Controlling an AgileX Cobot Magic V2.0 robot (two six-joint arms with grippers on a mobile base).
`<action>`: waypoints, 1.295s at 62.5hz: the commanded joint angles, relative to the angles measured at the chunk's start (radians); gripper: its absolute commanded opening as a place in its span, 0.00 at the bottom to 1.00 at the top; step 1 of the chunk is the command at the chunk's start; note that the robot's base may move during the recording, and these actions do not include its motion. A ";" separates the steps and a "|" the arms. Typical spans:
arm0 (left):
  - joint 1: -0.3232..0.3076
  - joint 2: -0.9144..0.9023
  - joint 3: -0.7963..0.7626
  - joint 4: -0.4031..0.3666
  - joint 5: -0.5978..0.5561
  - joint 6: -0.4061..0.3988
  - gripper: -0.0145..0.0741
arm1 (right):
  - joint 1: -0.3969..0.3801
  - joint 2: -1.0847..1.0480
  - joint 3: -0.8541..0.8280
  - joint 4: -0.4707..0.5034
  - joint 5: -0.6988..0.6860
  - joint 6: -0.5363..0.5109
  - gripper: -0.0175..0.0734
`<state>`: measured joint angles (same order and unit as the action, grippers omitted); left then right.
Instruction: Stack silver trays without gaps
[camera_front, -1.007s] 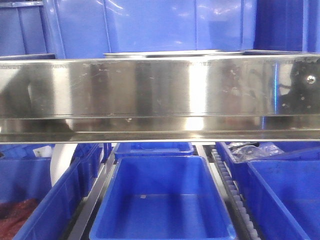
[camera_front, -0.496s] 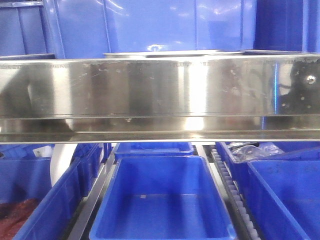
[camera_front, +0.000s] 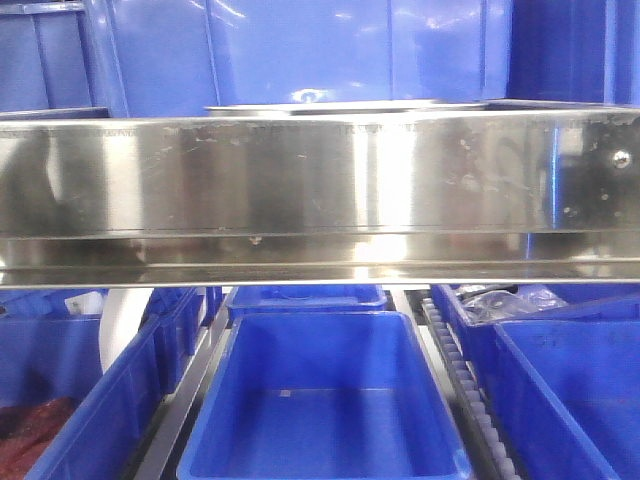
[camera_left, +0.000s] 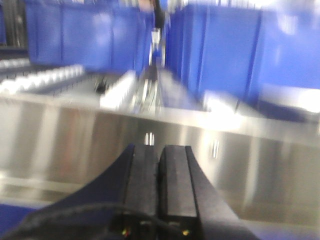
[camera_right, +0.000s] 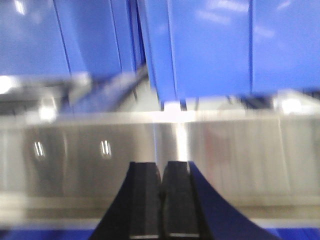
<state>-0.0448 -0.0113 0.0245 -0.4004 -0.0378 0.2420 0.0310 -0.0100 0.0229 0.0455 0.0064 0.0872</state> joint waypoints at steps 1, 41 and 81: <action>-0.001 -0.005 -0.081 -0.048 -0.096 0.000 0.11 | 0.000 -0.020 -0.105 0.019 -0.107 0.003 0.25; -0.113 0.552 -0.887 -0.009 0.572 0.106 0.73 | 0.000 0.418 -0.757 0.069 0.316 0.002 0.88; -0.600 1.288 -1.544 0.201 0.807 0.085 0.74 | 0.394 1.237 -1.451 0.151 0.727 -0.117 0.88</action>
<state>-0.6330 1.2233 -1.4059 -0.2736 0.7825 0.4739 0.4246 1.1583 -1.3085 0.2232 0.7359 -0.0364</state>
